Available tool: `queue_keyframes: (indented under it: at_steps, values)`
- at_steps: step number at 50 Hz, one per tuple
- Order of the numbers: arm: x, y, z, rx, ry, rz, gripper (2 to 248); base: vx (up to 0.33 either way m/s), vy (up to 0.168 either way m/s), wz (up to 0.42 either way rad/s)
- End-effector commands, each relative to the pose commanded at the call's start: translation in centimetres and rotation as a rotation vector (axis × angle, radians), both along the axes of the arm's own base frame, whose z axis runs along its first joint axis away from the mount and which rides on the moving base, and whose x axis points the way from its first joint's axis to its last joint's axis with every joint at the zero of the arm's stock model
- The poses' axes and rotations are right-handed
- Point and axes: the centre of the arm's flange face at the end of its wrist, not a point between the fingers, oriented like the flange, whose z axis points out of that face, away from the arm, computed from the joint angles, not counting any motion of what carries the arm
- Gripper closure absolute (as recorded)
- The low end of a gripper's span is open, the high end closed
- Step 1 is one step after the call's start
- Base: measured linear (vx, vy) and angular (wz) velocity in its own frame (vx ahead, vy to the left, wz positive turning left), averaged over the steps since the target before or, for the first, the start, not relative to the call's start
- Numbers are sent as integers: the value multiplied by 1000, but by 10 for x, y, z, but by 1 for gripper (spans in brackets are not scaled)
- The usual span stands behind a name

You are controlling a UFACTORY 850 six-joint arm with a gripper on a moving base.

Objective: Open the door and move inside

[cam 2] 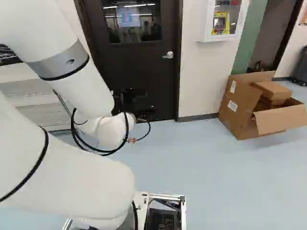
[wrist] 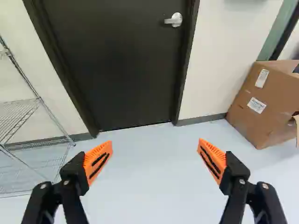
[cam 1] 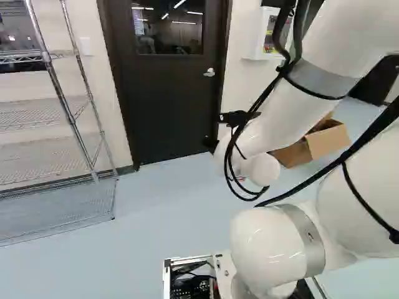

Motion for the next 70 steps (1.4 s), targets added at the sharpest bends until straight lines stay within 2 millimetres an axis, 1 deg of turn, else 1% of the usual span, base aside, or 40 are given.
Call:
queue_keyframes:
  at_steps: [29, 70]
  values:
    - [0, 0, 0, 0, 0, 0, 3, 19, 0, -3]
    - [0, 0, 0, 0, 0, 0, 3, 100, 0, -16]
